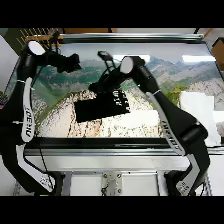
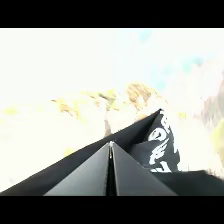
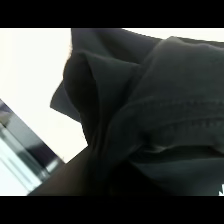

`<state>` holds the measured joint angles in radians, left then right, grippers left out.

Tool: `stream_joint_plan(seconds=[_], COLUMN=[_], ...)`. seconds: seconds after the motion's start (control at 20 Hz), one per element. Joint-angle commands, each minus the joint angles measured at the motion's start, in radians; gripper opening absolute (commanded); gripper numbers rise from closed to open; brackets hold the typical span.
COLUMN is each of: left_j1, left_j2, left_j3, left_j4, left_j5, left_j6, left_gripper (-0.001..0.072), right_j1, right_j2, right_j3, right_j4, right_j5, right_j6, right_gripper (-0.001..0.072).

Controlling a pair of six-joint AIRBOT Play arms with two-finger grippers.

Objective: Fold the clothes and pants, and hang the long-sleeved shirts on hangers.

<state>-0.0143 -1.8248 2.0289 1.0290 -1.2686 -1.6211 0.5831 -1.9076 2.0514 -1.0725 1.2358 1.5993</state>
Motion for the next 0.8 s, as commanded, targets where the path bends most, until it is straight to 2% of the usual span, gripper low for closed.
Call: stream_joint_plan(seconds=[0.0, 0.05, 0.1, 0.15, 0.2, 0.3, 0.35, 0.4, 0.55, 0.6, 0.7, 0.75], left_j1=[0.072, 0.081, 0.082, 0.086, 0.091, 0.091, 0.091, 0.082, 0.035, 0.015, -0.034, -0.061], left_j2=[0.046, 0.051, 0.055, 0.056, 0.059, 0.075, 0.087, 0.104, 0.202, 0.240, 0.305, 0.330], left_j3=[0.000, 0.000, 0.001, 0.001, 0.000, -0.002, -0.002, -0.009, -0.164, -0.241, -0.387, -0.448], left_j4=[-0.001, -0.002, -0.001, -0.001, 0.000, 0.002, 0.026, 0.066, 0.166, 0.176, 0.176, 0.176], left_j5=[-0.018, -0.020, -0.019, -0.016, -0.011, 0.000, 0.000, -0.001, 0.054, 0.070, 0.104, 0.123], left_j6=[0.002, 0.002, 0.002, 0.002, 0.002, 0.003, 0.003, 0.005, 0.017, 0.018, 0.037, 0.051], left_gripper=[0.0004, 0.0005, 0.0004, 0.0005, 0.0004, 0.0004, 0.0004, 0.0004, 0.0005, 0.0005, 0.0004, 0.0004], right_j1=[0.114, 0.144, 0.169, 0.185, 0.192, 0.165, 0.130, 0.086, -0.103, -0.185, -0.352, -0.429], right_j2=[-0.113, -0.140, -0.156, -0.157, -0.145, -0.095, -0.060, -0.020, 0.136, 0.183, 0.224, 0.220], right_j3=[0.001, 0.001, 0.001, 0.001, 0.001, -0.004, -0.030, -0.079, -0.336, -0.433, -0.570, -0.609], right_j4=[0.028, 0.052, 0.105, 0.151, 0.184, 0.175, 0.167, 0.168, 0.150, 0.102, 0.037, 0.049], right_j5=[-0.234, -0.292, -0.336, -0.357, -0.365, -0.336, -0.318, -0.304, -0.246, -0.228, -0.186, -0.167], right_j6=[-0.001, -0.048, -0.131, -0.229, -0.279, -0.279, -0.280, -0.280, -0.273, -0.234, -0.177, -0.172], right_gripper=[0.0397, 0.0563, 0.0610, 0.0609, 0.0608, 0.0603, 0.0572, 0.0572, 0.0572, 0.0575, 0.0600, 0.0703])
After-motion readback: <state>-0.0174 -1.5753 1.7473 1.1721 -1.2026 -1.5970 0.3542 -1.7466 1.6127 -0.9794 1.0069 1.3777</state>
